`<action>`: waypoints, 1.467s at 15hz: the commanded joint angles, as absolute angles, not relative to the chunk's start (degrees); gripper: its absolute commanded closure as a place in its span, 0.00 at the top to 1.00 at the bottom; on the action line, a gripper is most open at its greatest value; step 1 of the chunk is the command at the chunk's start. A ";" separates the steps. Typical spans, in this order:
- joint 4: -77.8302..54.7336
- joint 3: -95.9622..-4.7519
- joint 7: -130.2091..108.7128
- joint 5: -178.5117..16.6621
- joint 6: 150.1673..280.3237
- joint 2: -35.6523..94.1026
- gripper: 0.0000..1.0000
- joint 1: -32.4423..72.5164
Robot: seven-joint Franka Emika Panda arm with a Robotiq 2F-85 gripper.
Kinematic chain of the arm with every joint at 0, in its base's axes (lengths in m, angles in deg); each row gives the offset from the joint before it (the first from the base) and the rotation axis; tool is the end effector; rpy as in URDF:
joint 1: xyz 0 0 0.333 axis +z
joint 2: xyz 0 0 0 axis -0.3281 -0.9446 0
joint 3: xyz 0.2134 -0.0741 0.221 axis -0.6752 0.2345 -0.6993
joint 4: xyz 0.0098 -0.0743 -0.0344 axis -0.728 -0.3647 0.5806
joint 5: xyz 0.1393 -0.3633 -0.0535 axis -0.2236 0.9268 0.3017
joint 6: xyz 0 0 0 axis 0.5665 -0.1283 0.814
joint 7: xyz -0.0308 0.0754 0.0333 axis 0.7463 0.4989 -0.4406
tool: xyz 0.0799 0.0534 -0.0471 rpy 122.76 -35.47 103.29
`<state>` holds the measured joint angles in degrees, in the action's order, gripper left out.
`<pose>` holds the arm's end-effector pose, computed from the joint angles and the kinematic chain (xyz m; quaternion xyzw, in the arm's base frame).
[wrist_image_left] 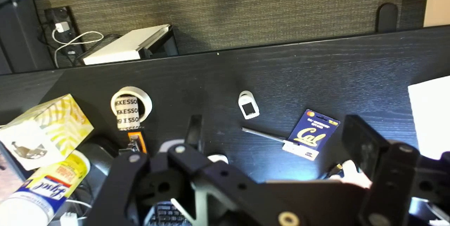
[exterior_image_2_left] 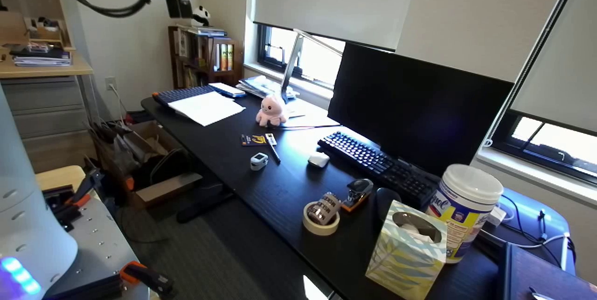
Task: Put the pulse oximeter nest to the octopus plush toy
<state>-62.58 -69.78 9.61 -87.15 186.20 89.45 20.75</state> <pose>0.3177 0.1147 0.5269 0.9912 -0.1075 0.0610 0.0476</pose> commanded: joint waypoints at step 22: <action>-42.99 -57.73 -25.47 -88.23 205.42 28.22 1.00 19.88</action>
<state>-52.89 -58.91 -18.13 -86.96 207.44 39.41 21.03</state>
